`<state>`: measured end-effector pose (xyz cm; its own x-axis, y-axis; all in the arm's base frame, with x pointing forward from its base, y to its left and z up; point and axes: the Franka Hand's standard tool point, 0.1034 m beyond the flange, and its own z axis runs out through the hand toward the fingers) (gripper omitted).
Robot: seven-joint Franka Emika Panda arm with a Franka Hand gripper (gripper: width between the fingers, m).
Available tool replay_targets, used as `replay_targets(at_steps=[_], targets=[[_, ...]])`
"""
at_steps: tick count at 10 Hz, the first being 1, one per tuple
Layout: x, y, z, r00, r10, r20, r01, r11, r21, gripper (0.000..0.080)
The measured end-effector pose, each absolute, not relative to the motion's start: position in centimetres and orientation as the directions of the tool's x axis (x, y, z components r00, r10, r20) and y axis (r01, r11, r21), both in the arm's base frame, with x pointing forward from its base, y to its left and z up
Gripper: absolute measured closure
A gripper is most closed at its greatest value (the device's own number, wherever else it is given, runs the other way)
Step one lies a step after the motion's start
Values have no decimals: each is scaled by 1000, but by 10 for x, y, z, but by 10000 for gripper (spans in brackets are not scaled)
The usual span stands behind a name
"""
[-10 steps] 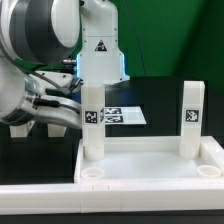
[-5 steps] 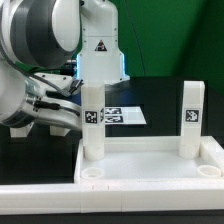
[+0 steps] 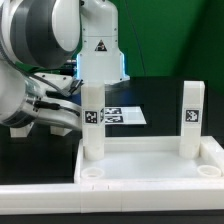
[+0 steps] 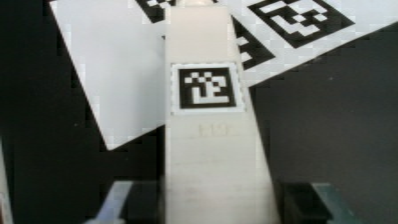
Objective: Assemble desk
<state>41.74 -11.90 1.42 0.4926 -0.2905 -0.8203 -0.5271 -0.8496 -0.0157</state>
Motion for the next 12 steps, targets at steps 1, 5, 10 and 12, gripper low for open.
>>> replay_targets(at_steps=[1, 5, 10, 12], targets=[[417, -119, 14, 493, -291, -820, -527, -850, -16, 512], [430, -118, 94, 523, -285, -803, -521, -853, -36, 510], [500, -35, 160, 554, -489, -674, -569, -813, 122, 510], [492, -46, 147, 663, -507, -551, -568, -820, 71, 509]])
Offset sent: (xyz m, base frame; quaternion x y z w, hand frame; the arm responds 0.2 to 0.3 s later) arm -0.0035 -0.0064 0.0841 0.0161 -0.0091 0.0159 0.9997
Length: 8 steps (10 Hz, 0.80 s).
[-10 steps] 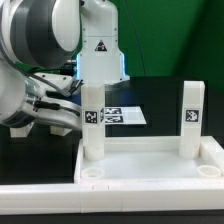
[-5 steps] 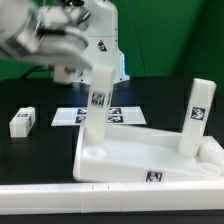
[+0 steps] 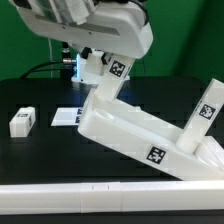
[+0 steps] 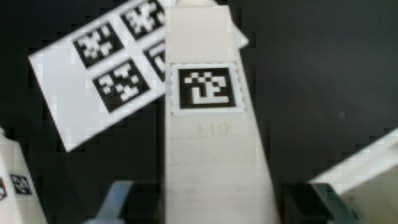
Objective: Assemble desk
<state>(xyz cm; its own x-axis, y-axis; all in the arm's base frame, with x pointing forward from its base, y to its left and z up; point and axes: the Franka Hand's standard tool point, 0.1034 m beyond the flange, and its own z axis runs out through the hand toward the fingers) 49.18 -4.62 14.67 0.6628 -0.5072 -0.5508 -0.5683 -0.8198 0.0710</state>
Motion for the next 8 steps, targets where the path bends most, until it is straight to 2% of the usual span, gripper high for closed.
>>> replay_targets(at_steps=[2, 4, 6, 8], targets=[[495, -51, 145, 734, -518, -438, -555, -830, 52, 509], [496, -59, 145, 784, -517, -344, -545, -838, 15, 509], [495, -76, 141, 835, -512, -204, -528, -849, -29, 509], [505, -102, 138, 857, -513, -60, -515, -855, -50, 509]])
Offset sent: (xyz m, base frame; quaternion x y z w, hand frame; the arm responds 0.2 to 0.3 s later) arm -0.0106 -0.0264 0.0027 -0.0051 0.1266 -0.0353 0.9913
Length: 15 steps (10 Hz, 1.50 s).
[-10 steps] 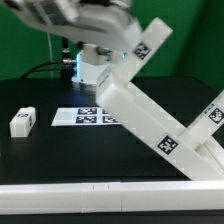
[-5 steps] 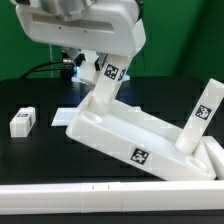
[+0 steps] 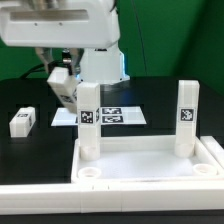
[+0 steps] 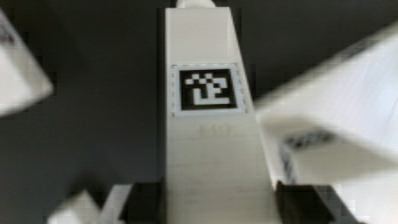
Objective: Assemble desk
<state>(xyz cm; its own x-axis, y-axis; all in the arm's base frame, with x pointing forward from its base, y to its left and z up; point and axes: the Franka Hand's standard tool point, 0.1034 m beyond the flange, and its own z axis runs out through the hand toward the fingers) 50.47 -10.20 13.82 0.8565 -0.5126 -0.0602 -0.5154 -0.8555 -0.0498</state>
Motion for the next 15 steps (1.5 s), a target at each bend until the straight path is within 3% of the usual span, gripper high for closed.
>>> replay_targets(at_steps=[3, 5, 7, 9, 11, 15], targets=[[524, -68, 158, 805, -589, 70, -584, -807, -87, 509], [527, -58, 159, 796, -599, 88, -599, -800, -33, 508], [529, -64, 152, 748, -641, 171, -646, -763, -33, 508], [512, -66, 136, 716, -642, 274, -650, -756, -70, 508], [507, -72, 134, 756, -601, 258, -610, -791, -55, 507], [505, -73, 132, 757, -612, 227, -615, -786, -69, 507]])
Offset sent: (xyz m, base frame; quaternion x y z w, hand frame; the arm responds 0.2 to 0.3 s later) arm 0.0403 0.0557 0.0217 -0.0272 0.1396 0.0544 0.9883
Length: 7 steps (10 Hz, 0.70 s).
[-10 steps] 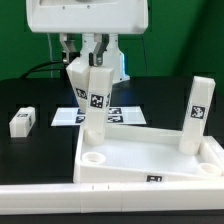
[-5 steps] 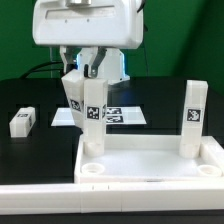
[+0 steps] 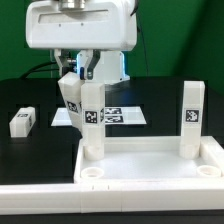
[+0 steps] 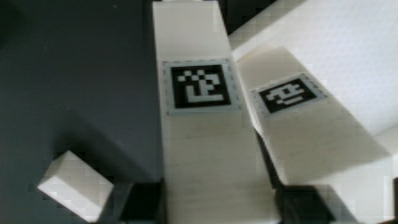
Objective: Assemble desk
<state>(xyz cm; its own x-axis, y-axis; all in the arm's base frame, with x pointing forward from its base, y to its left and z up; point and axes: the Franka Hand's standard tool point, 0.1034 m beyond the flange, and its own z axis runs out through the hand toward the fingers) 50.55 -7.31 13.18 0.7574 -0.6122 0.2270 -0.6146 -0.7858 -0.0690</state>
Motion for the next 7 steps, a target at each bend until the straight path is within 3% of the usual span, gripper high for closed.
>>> replay_targets(at_steps=[1, 2, 5, 7], targets=[[505, -71, 132, 760, -611, 224, -613, -787, -69, 507], [503, -55, 144, 763, -628, 154, -627, -777, -59, 507], [505, -32, 220, 715, -692, 94, -686, -721, -91, 507], [515, -12, 229, 687, -720, 96, -712, -694, -109, 507]])
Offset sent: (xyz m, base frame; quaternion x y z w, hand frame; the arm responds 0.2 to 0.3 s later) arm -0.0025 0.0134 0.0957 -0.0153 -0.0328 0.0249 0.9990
